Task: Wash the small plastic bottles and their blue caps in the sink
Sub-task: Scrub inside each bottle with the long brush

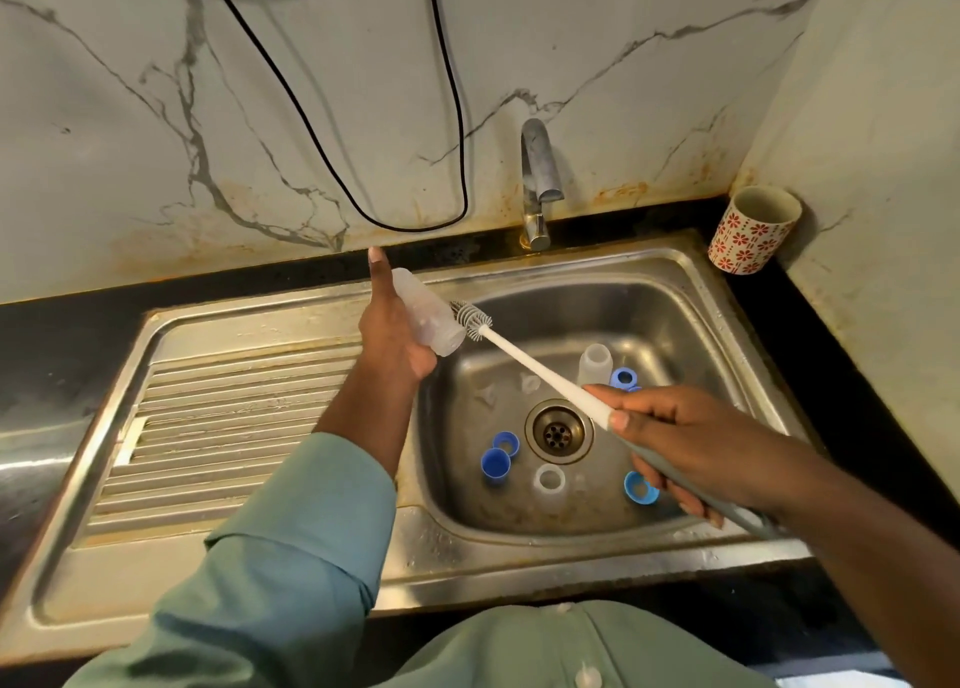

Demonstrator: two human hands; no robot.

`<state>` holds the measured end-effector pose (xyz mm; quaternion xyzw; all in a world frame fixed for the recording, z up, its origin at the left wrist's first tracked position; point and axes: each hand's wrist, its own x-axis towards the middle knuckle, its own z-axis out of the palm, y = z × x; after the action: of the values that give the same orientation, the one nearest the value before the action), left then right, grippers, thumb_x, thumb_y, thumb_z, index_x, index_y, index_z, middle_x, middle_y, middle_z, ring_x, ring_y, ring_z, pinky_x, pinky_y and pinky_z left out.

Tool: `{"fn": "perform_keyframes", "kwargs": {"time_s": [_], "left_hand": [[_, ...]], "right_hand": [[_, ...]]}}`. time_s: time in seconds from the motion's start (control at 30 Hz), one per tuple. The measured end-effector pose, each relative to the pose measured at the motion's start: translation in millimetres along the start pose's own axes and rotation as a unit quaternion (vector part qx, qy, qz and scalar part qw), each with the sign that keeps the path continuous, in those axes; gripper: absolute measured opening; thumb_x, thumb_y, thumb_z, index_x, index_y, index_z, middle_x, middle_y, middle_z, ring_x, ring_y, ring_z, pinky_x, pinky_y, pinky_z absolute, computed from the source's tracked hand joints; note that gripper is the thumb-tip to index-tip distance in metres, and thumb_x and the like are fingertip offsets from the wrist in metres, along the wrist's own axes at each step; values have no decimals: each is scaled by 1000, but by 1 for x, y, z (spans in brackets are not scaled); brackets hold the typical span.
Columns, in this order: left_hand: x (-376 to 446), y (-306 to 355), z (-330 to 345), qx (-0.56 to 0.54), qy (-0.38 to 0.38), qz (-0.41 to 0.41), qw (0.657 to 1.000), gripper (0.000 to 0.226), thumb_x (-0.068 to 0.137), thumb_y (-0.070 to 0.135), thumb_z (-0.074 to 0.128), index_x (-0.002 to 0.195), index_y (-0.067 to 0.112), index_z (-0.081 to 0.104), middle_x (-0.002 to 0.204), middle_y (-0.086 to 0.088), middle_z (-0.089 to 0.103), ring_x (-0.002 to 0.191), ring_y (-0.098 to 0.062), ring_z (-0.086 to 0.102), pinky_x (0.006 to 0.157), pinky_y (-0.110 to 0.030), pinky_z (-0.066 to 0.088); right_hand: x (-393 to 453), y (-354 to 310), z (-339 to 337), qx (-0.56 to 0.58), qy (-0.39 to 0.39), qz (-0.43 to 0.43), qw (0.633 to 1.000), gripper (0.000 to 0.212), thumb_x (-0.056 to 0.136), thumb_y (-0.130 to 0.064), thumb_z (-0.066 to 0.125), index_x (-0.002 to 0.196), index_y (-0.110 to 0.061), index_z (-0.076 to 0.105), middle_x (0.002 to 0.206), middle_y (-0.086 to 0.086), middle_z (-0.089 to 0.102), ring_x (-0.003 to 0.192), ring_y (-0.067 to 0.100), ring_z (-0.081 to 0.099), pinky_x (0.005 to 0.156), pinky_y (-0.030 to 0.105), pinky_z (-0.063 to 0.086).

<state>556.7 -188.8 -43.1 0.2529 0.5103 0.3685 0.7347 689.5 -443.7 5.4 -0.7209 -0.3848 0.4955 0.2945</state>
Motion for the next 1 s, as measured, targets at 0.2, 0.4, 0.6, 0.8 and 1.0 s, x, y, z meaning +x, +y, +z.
{"fn": "perform_keyframes", "kwargs": {"time_s": [0.2,0.4,0.6,0.8,1.0], "left_hand": [[-4,4,3,-17,49,18,999,84,71,72,70,132,16,52,115,-9,61,103,-33,63,88,-52,55],[-4,4,4,-54,10,6,998,85,75,72,67,138,19,49,134,-12,58,96,-27,63,75,-42,56],[-2,7,6,-134,78,-6,988,85,76,77,62,141,26,42,134,-7,53,111,-33,59,94,-53,53],[-8,3,12,-169,109,34,979,113,58,89,63,149,32,29,150,-7,40,122,-35,50,94,-49,51],[-14,13,29,-232,114,92,962,84,82,68,61,149,32,27,151,-13,36,121,-36,51,91,-45,55]], "right_hand": [[11,1,12,15,5,-17,1000,39,103,-27,45,137,-45,46,57,-1,55,44,14,47,48,31,45],[10,-3,13,-4,18,-24,1000,40,103,-26,45,138,-46,44,55,-3,54,43,14,47,46,29,46],[10,-1,20,33,26,-27,999,39,102,-26,45,135,-48,45,60,-1,55,44,13,47,44,23,44],[16,-9,24,85,33,-31,995,40,103,-26,45,137,-45,45,63,3,55,43,13,46,40,22,41],[15,-18,40,131,56,-44,989,37,101,-27,48,125,-56,50,65,3,57,44,15,46,44,31,44]]}}
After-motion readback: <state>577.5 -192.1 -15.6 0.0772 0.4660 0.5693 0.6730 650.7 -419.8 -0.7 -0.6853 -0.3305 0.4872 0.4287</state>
